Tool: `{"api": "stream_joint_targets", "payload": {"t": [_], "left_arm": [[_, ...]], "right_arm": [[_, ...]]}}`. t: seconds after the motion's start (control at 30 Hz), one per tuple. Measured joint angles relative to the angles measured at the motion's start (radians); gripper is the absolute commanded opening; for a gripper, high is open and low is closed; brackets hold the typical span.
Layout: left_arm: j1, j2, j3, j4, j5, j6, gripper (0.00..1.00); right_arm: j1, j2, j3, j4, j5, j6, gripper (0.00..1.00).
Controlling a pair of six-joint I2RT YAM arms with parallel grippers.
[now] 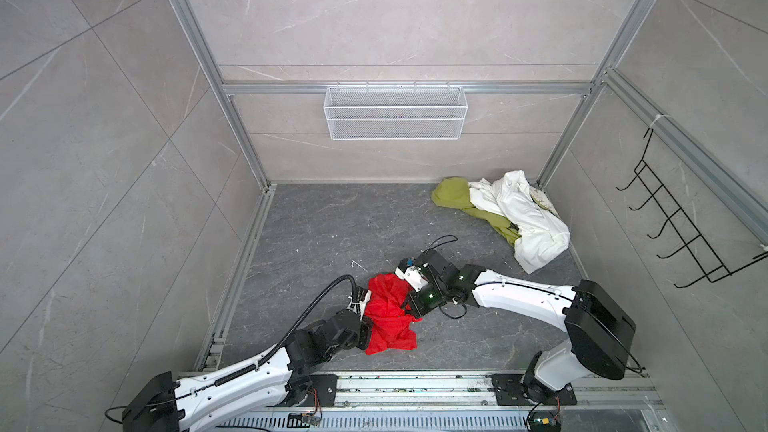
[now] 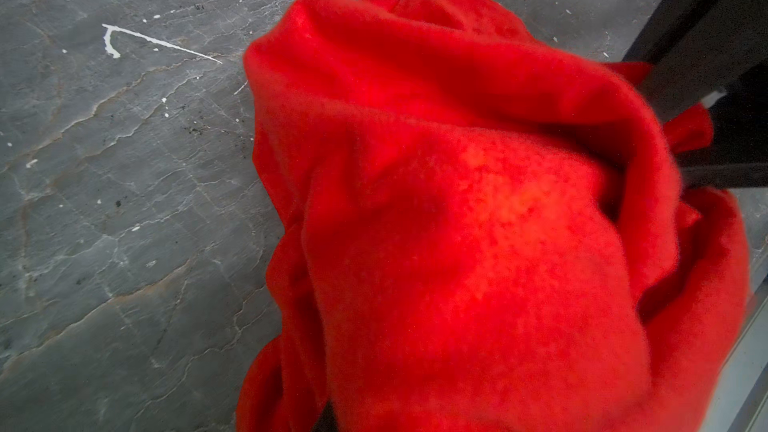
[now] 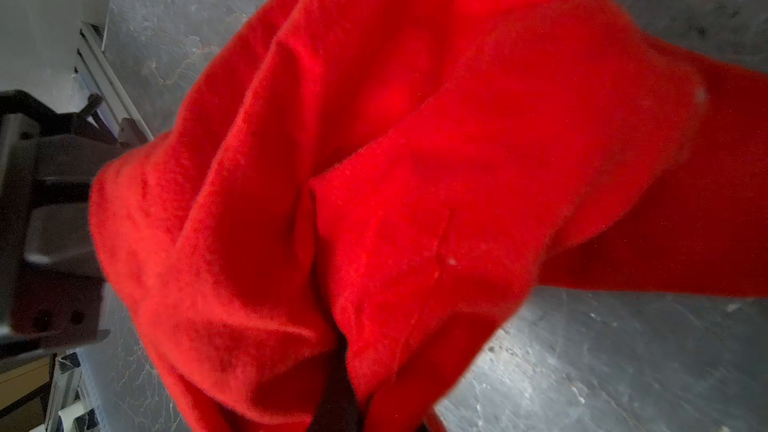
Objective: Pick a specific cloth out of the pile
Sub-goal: 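Lay the red cloth on the floor and open both grippers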
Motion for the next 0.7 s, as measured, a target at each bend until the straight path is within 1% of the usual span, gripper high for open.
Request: {"api": "stream_joint_targets", "payload": {"t": [0.2,0.27,0.37,0.47,0.6,0.7], "left_arm": [[-0.001,-0.002,-0.002,0.000,-0.004,0.000,0.05],[-0.001,-0.002,-0.002,0.000,-0.005,0.000,0.08],[-0.002,-0.005,-0.002,-0.001,-0.007,0.000,0.20],[-0.002,-0.019,-0.002,-0.008,-0.012,0.001,0.35],[-0.002,-0.044,-0.002,-0.018,-0.018,0.006,0.44],[-0.002,-0.060,0.003,-0.030,-0.018,0.010,0.49]], "right_arm": [[0.000,0.026,-0.031,0.051,0.014,-0.002,0.00],[0.000,0.034,-0.040,0.066,0.015,-0.002,0.00],[0.000,0.045,-0.050,0.084,0.015,-0.002,0.00],[-0.001,0.051,-0.059,0.092,0.021,-0.002,0.00],[-0.002,0.051,-0.069,0.095,0.030,-0.002,0.00],[-0.002,0.051,-0.069,0.095,0.037,-0.002,0.00]]}}
